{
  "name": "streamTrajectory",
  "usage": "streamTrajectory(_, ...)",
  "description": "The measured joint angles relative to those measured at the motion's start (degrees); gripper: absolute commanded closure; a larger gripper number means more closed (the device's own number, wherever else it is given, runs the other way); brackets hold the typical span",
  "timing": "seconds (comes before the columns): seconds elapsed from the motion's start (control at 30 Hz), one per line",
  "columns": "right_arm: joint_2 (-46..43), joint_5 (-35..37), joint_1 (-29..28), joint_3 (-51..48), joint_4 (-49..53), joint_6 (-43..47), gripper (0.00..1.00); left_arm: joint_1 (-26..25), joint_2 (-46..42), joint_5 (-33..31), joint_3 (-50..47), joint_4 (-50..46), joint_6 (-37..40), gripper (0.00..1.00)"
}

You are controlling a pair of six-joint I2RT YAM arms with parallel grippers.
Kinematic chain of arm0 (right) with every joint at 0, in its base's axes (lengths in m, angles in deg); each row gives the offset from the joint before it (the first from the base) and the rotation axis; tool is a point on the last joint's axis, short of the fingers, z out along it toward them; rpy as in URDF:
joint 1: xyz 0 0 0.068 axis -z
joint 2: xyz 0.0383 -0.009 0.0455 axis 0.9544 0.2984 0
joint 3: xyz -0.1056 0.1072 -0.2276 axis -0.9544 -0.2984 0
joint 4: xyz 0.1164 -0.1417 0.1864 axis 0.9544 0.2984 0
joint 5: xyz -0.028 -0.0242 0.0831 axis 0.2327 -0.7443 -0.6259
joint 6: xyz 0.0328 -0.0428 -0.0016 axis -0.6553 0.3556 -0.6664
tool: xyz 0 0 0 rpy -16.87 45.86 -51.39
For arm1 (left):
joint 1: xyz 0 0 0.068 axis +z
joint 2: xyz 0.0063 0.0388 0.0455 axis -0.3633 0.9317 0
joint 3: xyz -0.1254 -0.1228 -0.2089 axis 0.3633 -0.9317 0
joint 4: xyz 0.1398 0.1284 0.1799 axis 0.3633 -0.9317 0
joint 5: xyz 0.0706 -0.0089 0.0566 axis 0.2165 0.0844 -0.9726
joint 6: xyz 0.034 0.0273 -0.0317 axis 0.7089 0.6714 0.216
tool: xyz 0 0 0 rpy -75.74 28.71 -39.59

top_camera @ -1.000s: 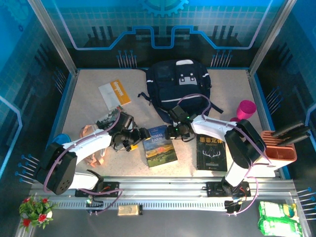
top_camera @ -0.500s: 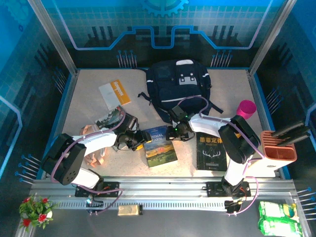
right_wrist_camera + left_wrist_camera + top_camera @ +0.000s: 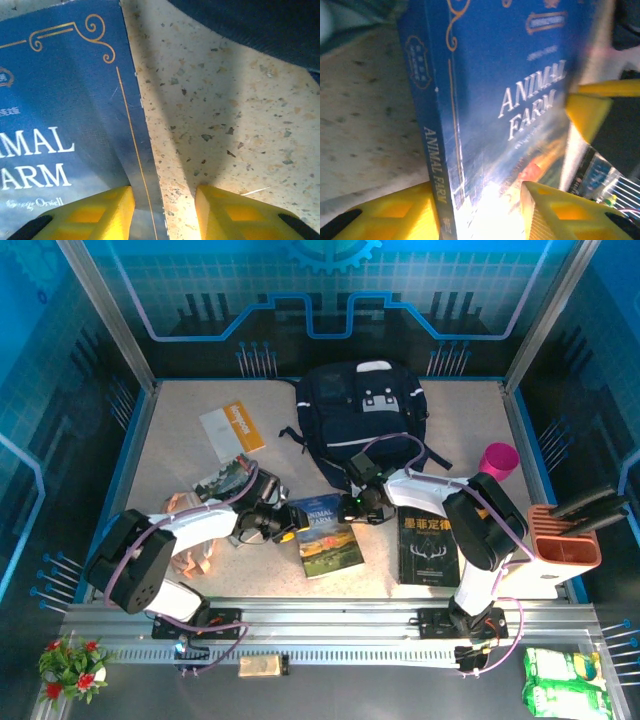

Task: Pack the student bag
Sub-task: Pick up the book from the bottom-center of the table.

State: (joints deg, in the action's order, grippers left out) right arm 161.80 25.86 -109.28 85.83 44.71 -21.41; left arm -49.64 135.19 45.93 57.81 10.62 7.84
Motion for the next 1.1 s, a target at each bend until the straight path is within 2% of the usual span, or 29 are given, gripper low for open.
streamTrajectory(0.2, 0.0, -0.7, 0.5, -0.1, 0.0, -0.4, 0.67, -0.6, -3.5, 1.8, -0.9, 6.1, -0.3, 0.62)
streamTrajectory(0.57, -0.1, -1.3, 0.5, -0.7, -1.2, -0.4, 0.67, -1.5, 2.4, 1.7, -1.3, 8.4, -2.0, 0.71)
streamTrajectory(0.83, -2.7, -0.1, 0.5, -3.2, -3.3, 0.3, 0.57, -1.9, 2.2, -1.5, 0.7, 4.8, -1.9, 0.90)
streamTrajectory(0.97, -6.6, 0.1, 0.4, -4.5, -4.7, 1.1, 0.44, -2.0, -1.7, -5.0, 2.7, -0.3, -1.2, 0.97)
streamTrajectory(1.1, -13.5, 0.6, 0.5, -6.3, -8.9, 0.9, 0.36, -0.7, -7.4, -8.4, 4.6, -5.7, 1.0, 1.00)
